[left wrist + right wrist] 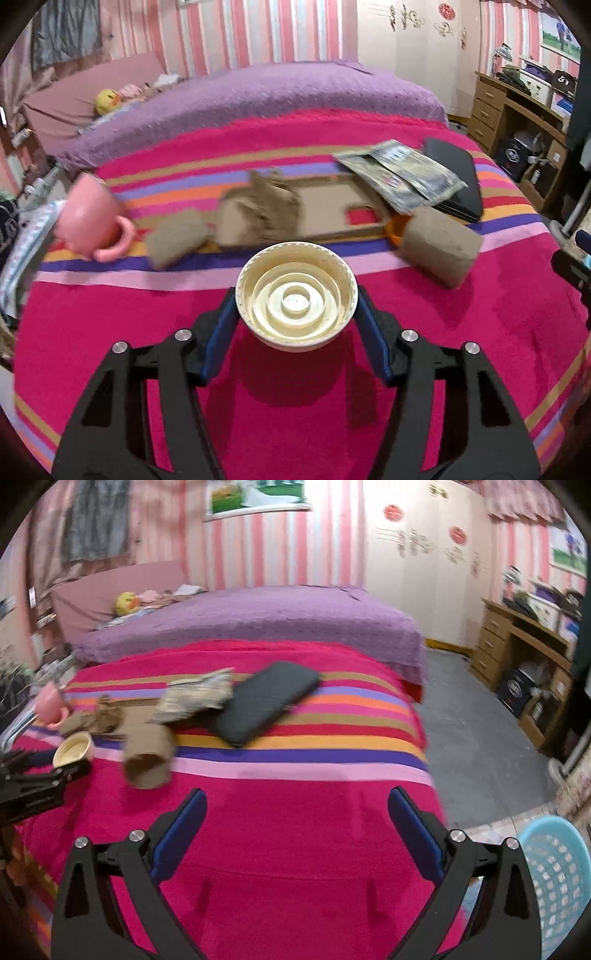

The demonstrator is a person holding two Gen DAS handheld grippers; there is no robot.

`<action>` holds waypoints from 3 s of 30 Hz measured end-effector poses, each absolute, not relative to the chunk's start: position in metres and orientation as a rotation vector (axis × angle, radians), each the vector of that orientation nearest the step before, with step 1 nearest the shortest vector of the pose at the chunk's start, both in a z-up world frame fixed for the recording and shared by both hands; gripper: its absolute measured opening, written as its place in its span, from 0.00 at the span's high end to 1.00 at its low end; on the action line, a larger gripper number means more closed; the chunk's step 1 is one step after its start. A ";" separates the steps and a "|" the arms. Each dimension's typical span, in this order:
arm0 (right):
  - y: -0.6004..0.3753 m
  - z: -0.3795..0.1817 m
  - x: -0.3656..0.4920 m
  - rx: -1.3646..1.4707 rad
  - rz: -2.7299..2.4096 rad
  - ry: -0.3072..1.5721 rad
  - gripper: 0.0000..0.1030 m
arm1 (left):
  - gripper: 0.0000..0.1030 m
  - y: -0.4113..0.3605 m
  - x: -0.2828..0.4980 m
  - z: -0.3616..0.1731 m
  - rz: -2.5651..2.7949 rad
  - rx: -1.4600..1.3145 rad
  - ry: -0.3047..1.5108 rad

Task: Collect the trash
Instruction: 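Grasp the cream bowl with the left tool while the right tool grasps the cardboard tube, then carry bowl and tube over the basket and open both tools to drop them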

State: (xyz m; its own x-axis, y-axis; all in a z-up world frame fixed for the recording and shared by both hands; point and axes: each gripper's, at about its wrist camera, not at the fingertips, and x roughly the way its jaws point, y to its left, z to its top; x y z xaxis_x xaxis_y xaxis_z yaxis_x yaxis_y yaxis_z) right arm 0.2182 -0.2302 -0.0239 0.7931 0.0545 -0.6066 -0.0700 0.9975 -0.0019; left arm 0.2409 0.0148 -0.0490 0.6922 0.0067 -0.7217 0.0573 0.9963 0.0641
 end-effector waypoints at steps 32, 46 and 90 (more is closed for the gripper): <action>-0.213 -0.016 0.218 -0.026 0.185 0.649 0.58 | 0.41 0.051 0.228 -0.022 0.013 0.021 0.735; -0.288 -0.005 0.182 0.018 0.131 0.564 0.58 | 0.41 -0.021 0.205 -0.016 -0.030 0.077 0.682; -0.526 -0.010 0.081 0.084 -0.140 0.547 0.58 | 0.41 -0.278 0.133 -0.017 -0.174 0.120 0.632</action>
